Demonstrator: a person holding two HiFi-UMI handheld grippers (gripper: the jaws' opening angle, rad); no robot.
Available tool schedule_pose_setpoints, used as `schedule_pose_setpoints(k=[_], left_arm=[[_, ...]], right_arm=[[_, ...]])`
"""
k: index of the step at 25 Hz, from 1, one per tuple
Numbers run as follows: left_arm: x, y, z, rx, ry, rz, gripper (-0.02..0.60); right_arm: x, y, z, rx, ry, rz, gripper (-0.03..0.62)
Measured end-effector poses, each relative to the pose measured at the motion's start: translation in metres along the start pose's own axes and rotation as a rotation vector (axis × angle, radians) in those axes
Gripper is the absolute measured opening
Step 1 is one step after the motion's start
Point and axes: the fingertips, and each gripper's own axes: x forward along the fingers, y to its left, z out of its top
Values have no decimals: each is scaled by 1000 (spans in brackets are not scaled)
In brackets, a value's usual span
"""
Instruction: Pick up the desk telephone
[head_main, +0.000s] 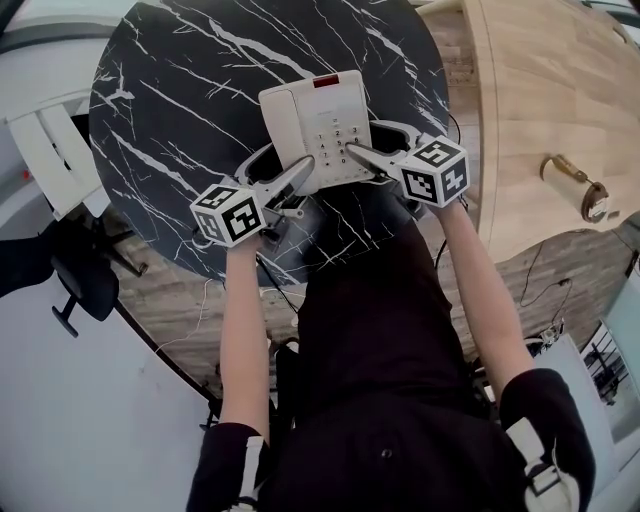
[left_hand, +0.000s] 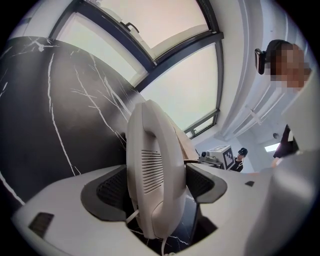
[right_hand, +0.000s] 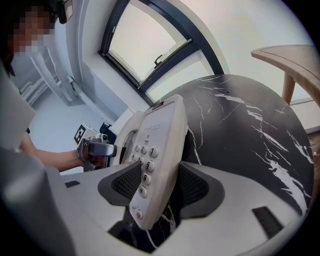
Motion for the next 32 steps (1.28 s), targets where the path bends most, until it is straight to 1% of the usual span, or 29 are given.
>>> schedule_pose_setpoints(k=[8, 15, 25, 27, 29, 32], left_arm=[[1, 0, -1, -12, 28, -30, 365], [1, 2, -1, -24, 25, -25, 374], [1, 3, -2, -29, 38, -44, 374], [1, 3, -2, -32, 35, -38, 374], [1, 2, -2, -34, 38, -15, 368], [0, 0, -4, -39, 44, -3, 361]], right_arm=[[1, -2, 0, 28, 33, 26, 247], [3, -3, 0, 58, 65, 48, 247], [2, -3, 0, 66, 71, 59, 241], [2, -3, -1, 78, 62, 58, 238], [1, -4, -1, 95, 56, 57, 233], [0, -2, -1, 99, 65, 48, 232]])
